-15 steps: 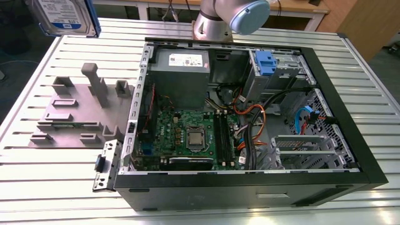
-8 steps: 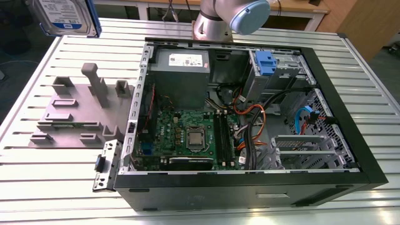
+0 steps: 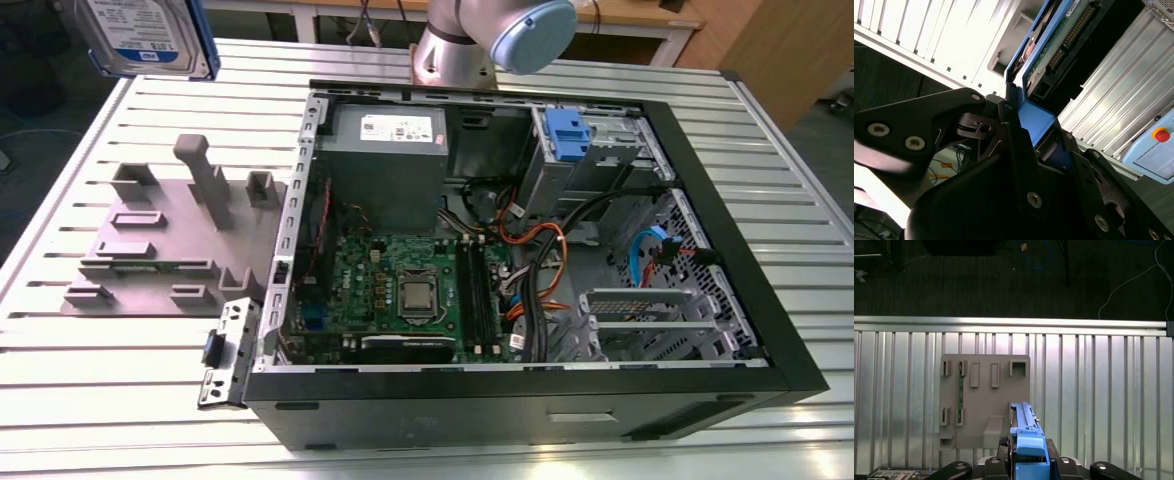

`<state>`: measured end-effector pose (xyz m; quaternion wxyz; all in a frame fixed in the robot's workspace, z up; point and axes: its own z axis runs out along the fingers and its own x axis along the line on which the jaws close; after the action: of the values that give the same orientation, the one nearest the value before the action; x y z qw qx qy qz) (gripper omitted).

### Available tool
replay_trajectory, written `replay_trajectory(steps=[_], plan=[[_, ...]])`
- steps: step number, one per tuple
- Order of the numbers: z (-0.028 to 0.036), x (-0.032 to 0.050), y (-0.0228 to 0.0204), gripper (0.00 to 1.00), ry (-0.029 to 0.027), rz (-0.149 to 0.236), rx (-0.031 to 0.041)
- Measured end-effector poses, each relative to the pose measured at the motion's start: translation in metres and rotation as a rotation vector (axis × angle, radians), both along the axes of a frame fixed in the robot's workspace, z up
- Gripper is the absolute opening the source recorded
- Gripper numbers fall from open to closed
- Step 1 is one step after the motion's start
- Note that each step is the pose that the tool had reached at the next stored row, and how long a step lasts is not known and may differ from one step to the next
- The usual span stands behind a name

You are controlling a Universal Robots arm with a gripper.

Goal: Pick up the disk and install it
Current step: 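Pick up the disk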

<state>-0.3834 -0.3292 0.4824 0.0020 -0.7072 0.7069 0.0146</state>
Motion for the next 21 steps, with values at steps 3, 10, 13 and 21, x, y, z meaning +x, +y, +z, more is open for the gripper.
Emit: replay_trajectory(steps=[3,10,13,21], plan=[[0.0001,0.0006,0.0,0.36,0.0001,0.0,-0.0001],[0.0,0.002,0.0,0.36,0.0001,0.0,-0.0001],[0.0,0.0036,0.0,0.36,0.0,0.0,-0.001],[0.0,0.0067,0.0,0.36,0.0001,0.0,-0.0011]])
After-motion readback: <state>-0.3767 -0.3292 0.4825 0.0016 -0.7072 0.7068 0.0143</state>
